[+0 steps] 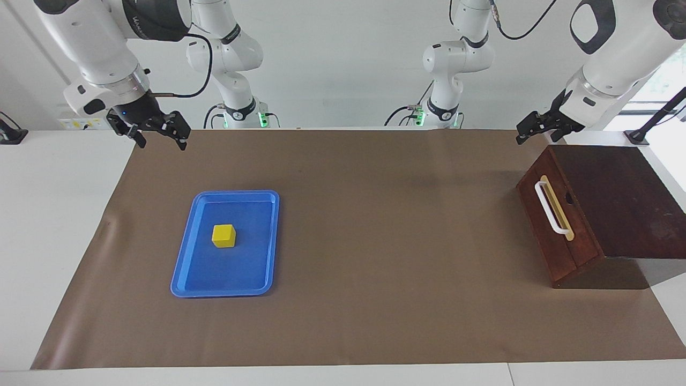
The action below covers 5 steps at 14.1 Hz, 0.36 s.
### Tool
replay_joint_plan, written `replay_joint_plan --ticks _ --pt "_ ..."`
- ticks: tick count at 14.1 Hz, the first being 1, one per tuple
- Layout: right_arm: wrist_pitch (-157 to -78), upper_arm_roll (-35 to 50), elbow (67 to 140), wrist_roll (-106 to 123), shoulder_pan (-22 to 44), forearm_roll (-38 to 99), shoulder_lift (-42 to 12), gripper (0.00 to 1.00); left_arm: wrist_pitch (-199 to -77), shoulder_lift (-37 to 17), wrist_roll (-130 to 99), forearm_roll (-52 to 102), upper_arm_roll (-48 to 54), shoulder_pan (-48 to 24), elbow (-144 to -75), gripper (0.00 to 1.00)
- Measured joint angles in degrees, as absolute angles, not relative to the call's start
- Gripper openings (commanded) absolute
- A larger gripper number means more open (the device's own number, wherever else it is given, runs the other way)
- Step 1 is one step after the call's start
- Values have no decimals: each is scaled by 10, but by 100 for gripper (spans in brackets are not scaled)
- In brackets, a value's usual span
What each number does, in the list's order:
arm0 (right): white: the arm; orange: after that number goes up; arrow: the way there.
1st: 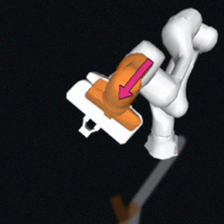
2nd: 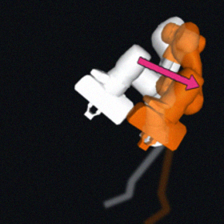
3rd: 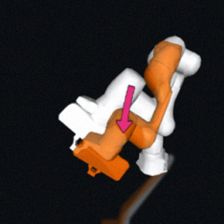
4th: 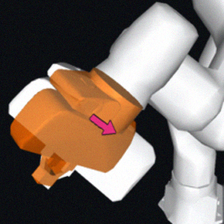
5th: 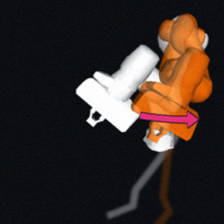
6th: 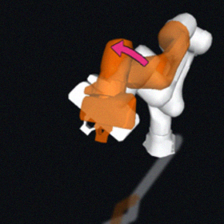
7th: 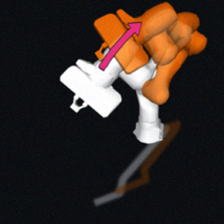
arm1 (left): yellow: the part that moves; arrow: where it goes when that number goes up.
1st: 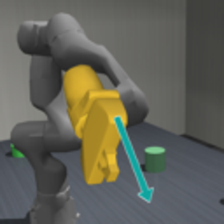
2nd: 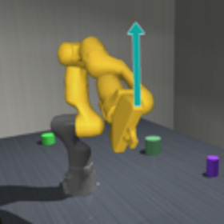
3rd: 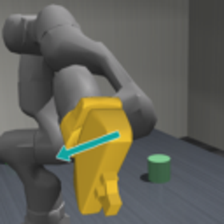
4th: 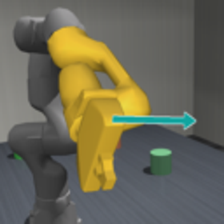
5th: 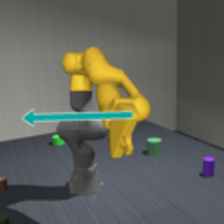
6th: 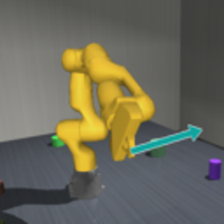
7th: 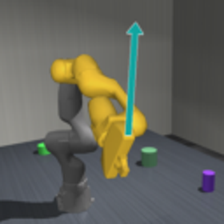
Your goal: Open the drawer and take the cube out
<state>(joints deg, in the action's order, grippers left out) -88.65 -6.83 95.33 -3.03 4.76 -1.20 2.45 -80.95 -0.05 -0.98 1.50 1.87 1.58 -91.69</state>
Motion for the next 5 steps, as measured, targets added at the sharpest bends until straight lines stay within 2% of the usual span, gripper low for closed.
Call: replay_joint_plan --ticks 5 --pt "-886 -68 953 -30 48 -12 25 100 -813 -1 -10 14 24 3 -917 100"
